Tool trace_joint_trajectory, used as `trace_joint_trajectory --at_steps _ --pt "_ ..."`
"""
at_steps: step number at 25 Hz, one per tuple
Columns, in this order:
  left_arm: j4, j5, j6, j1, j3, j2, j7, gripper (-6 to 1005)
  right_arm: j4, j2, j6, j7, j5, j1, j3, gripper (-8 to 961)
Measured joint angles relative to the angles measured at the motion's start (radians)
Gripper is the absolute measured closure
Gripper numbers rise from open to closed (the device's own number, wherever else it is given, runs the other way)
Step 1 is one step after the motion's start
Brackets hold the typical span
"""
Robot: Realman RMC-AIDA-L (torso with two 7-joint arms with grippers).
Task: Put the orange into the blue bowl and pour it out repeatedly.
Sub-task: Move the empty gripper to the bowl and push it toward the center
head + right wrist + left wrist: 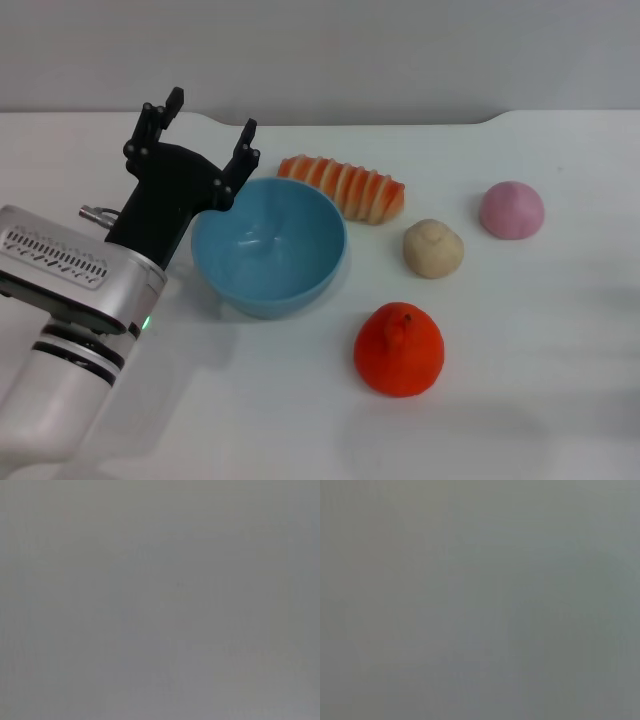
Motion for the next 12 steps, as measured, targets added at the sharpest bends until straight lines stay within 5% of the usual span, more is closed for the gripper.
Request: trace_joint_trajectory --at_steps 12 --pt "0.002 -0.001 -0.003 0.013 0.020 -0.003 -0.008 214 0.000 -0.001 0.006 0.000 -0.001 0.001 0.002 341"
